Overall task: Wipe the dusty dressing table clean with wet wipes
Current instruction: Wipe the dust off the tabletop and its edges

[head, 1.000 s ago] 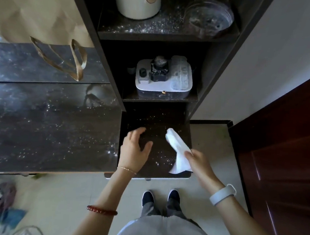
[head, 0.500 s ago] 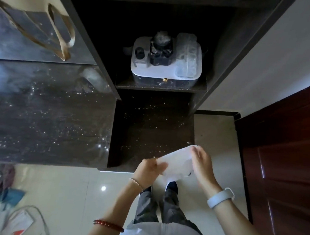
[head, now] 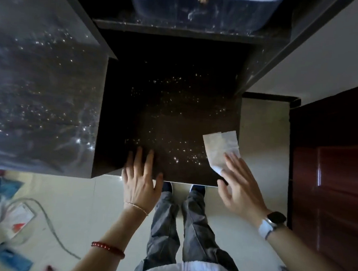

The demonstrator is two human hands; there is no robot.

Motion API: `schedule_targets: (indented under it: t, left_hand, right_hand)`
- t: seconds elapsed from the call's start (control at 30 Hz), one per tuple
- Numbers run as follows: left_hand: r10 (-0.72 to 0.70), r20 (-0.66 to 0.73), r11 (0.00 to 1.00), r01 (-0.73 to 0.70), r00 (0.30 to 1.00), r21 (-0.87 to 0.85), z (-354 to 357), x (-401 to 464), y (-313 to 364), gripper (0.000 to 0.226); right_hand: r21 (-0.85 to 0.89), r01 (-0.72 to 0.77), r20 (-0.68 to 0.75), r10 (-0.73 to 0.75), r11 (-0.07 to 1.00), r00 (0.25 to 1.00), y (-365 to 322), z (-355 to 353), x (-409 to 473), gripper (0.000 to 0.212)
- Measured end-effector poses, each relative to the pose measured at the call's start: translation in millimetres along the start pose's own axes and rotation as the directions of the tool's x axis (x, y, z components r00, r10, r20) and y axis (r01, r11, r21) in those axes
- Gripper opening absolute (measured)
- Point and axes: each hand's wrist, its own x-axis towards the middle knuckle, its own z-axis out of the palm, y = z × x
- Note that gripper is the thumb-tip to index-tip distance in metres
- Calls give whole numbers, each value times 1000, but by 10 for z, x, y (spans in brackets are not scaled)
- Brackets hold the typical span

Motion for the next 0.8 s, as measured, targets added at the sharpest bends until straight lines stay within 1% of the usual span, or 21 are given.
schedule_targets:
  t: [0.07, 0.1, 0.13, 0.2, 0.23, 0.27, 0.3, 0.37, 0.4, 0.43, 0.47, 0.53, 0.57, 0.67, 0.7, 0.73, 0.8]
  left_hand:
    - [0, -5, 1000, 0, 1000, 19, 42, 26, -6, 64]
    - [-8, 6, 1000, 8, 1000, 24, 63, 39, -6, 65]
    - [-13, 15, 1000, 13, 1000, 25, 91, 51, -17, 66]
    - [-27, 32, 999, 27, 999, 23, 140, 64, -38, 67]
    - [-35, 37, 999, 34, 999, 23, 155, 67, -49, 67]
    - [-37, 34, 999, 36, 999, 25, 174, 68, -59, 68]
    - [-42, 35, 999, 41, 998, 26, 180, 68, -61, 68]
    - [-49, 33, 999, 48, 998, 23, 180, 69, -61, 68]
    - [-47, 30, 999, 47, 998, 20, 180, 70, -58, 68]
    - [-48, 29, 999, 47, 998, 19, 180, 71, -59, 67]
    - [-46, 24, 999, 46, 999, 20, 186, 73, -63, 67]
    - [-47, 16, 999, 47, 999, 22, 207, 72, -67, 66]
    - [-48, 12, 999, 48, 999, 20, 217, 71, -67, 66]
    - [-53, -8, 998, 53, 999, 20, 257, 69, -79, 67]
    - [-50, -14, 999, 50, 999, 21, 269, 72, -83, 67]
    - [-40, -23, 999, 40, 999, 27, 278, 74, -87, 67]
    - [-17, -56, 998, 20, 998, 52, 306, 79, -108, 66]
  right_hand:
    - [-1, 49, -40, -49, 999, 998, -25, -50, 44, 29]
    - [-8, 87, -17, -87, 996, 996, -30, -45, 67, 30]
    - [-24, 133, 7, -133, 991, 991, -32, -32, 85, 32]
    - [-58, 210, 58, -207, 976, 977, 10, 1, 96, 43]
    - [-67, 222, 81, -217, 973, 973, 29, 4, 96, 48]
    - [-62, 214, 92, -208, 975, 974, 44, 1, 100, 47]
    - [-44, 187, 82, -183, 981, 980, 40, -16, 115, 40]
    - [-12, 134, 14, -134, 991, 991, 8, -31, 164, 25]
    - [-3, 120, -20, -120, 993, 993, -11, -24, 199, 22]
    - [-2, 105, -40, -105, 994, 994, -24, -8, 240, 23]
    - [-12, 96, -56, -96, 995, 994, -33, 24, 286, 28]
    - [-92, 106, -45, -111, 990, 993, -37, 150, 337, 47]
    - [-124, 143, -21, -147, 982, 989, -26, 210, 335, 50]
    - [-207, 303, 169, -272, 930, 948, 154, 292, 340, 49]
    - [-237, 326, 197, -284, 915, 938, 247, 256, 447, 51]
    - [-250, 282, 192, -238, 926, 952, 324, 202, 605, 52]
    - [-263, 58, 83, -37, 963, 996, 394, 120, 986, 55]
